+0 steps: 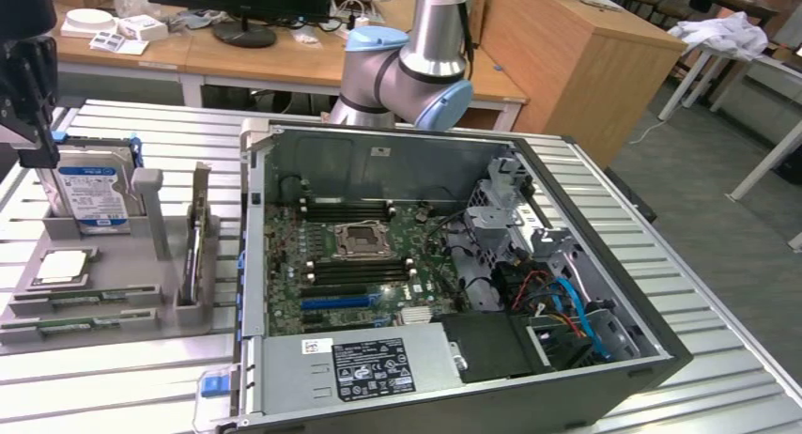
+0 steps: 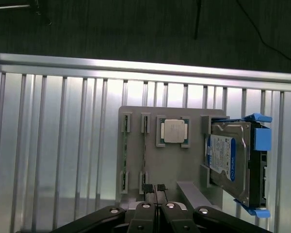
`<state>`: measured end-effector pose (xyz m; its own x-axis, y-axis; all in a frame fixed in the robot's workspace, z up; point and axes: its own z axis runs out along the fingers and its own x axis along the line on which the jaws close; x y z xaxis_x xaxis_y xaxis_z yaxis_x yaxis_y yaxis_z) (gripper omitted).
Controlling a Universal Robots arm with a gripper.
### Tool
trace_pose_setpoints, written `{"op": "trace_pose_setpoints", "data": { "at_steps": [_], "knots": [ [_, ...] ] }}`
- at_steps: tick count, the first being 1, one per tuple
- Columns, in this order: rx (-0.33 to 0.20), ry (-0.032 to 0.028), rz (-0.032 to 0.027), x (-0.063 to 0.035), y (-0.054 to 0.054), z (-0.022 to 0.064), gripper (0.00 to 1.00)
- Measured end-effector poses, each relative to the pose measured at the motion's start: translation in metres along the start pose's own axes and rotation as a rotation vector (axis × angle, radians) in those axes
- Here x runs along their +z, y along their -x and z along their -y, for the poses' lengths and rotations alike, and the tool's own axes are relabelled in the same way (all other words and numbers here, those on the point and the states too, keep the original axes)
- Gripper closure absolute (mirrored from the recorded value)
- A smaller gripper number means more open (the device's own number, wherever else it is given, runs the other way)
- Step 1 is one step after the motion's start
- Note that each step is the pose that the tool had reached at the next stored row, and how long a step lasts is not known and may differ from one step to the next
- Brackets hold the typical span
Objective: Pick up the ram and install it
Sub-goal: 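Pick up the ram and move it above insertion slot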
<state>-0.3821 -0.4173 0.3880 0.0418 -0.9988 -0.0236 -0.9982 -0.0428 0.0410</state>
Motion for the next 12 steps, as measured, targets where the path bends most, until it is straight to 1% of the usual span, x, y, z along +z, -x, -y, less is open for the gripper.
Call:
{"op": "trace_pose_setpoints", "data": {
  "at_steps": [3, 5, 6, 7, 8, 9, 12],
  "knots": [
    [0.000, 0.0000, 0.0000, 0.0000, 0.0000, 0.0000, 0.89],
    [0.000, 0.0000, 0.0000, 0.0000, 0.0000, 0.0000, 0.77],
    [0.000, 0.0000, 0.0000, 0.0000, 0.0000, 0.0000, 0.77],
    [0.000, 0.0000, 0.0000, 0.0000, 0.0000, 0.0000, 0.71],
    [0.000, 0.0000, 0.0000, 0.0000, 0.0000, 0.0000, 0.71],
    [0.000, 0.0000, -0.0001, 0.0000, 0.0000, 0.0000, 0.64],
    [0.000, 0.0000, 0.0000, 0.0000, 0.0000, 0.0000, 0.64]
  ]
}}
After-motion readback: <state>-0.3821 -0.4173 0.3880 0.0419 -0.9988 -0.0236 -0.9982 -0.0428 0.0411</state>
